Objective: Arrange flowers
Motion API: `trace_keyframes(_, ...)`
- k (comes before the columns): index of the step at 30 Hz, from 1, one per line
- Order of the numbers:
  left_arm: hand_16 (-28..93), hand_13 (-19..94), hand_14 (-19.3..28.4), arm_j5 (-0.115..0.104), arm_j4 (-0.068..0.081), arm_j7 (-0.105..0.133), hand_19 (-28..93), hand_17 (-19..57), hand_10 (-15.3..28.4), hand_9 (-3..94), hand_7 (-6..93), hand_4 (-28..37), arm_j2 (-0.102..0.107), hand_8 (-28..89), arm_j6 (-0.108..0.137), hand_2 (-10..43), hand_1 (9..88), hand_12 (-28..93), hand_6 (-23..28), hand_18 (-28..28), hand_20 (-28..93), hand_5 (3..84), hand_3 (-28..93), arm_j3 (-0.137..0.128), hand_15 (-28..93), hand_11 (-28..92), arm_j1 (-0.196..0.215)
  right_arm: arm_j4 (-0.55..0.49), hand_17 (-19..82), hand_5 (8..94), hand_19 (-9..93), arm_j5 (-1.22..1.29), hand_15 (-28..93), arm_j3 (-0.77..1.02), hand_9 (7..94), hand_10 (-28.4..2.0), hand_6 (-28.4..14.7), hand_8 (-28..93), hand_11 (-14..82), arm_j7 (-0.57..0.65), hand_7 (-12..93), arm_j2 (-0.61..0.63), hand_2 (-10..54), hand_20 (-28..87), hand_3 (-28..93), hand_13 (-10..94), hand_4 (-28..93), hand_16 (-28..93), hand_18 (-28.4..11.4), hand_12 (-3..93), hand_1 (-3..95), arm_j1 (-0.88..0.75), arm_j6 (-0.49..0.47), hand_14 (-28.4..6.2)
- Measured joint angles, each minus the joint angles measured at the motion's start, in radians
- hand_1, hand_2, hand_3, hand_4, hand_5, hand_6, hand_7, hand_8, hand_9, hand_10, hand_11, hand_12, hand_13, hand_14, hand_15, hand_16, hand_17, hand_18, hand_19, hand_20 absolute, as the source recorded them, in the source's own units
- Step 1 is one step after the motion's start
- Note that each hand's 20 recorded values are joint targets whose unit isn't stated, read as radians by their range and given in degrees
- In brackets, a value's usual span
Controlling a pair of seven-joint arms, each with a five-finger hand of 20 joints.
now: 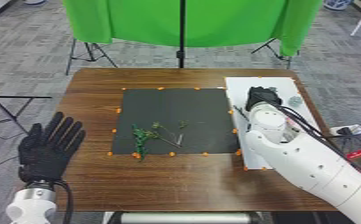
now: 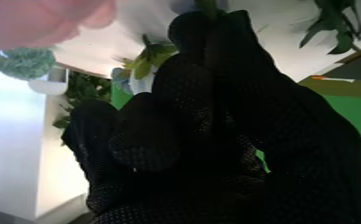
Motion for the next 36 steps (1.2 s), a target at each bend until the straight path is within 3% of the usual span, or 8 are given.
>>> trace_keyframes(6,-3,28,14.4,0.0,0.0,-0.007,28,-4.6,14.0,35.4,10.1,-28.3,-0.001,-8,0.008,14.3,24.9,12,8.0,13.2,18,42.7,76,0.002,33,16,0.0,-0.038,42,82.6,93,0.022,83,0.039,80.5,-15.5,-3.9,24,47.2,-0.004,24,0.0,-9.5,61,72,75,-19,44,-28.4,51.7,57.6,-0.042,0.035,-14.9)
trace_keyframes(19,-3,27,14.4,-0.001,-0.001,-0.009,28,-4.7,14.0,35.4,10.2,-28.3,-0.001,-8,0.014,14.5,24.8,12,8.1,13.1,17,42.7,76,0.008,33,16,0.001,-0.315,44,81.5,93,0.197,83,0.135,80.6,-15.9,-4.4,28,47.6,0.04,29,0.0,-9.5,62,77,76,-6,40,-28.4,50.0,48.9,-0.208,0.031,-15.3)
trace_keyframes(31,-3,27,14.5,0.0,-0.002,-0.011,28,-4.7,14.1,35.4,10.4,-28.3,0.0,-8,0.029,14.5,24.7,12,8.0,13.1,17,42.8,76,0.004,33,16,0.006,-0.31,50,79.5,93,0.201,79,0.224,81.7,-13.8,-3.7,28,45.4,0.167,33,-0.213,-9.5,62,80,80,-1,38,-28.4,49.4,43.7,-0.284,-0.007,-11.8)
trace_keyframes(33,-3,27,14.5,0.001,-0.002,-0.013,28,-4.8,14.2,35.5,10.4,-28.3,0.004,-8,0.033,14.6,24.7,12,8.0,13.1,17,42.8,76,0.004,34,16,0.005,-0.309,50,76.4,93,0.196,78,0.223,81.9,-13.3,-3.6,24,43.8,0.17,39,-0.248,-9.5,62,80,80,-2,38,-28.4,49.8,43.2,-0.299,0.003,-11.3)
trace_keyframes(35,-3,28,14.4,0.001,-0.002,-0.016,28,-4.8,14.2,35.5,10.4,-28.3,0.008,-8,0.036,14.6,24.7,12,8.1,13.1,17,42.9,76,0.005,34,16,0.004,-0.309,50,74.1,93,0.187,77,0.217,81.5,-13.9,-3.6,22,44.4,0.17,43,-0.276,-9.2,61,79,80,-4,39,-28.4,48.0,43.2,-0.309,0.015,-11.1)
trace_keyframes(36,-3,27,14.5,0.001,-0.001,-0.017,28,-4.8,14.2,35.5,10.4,-28.3,0.01,-8,0.037,14.6,24.8,12,8.1,13.1,17,42.9,76,0.005,34,16,0.002,-0.309,49,71.8,93,0.181,77,0.213,79.6,-16.0,-4.4,21,47.8,0.17,45,-0.287,-5.9,61,78,78,-5,38,-28.4,41.0,41.4,-0.313,0.024,-11.7)
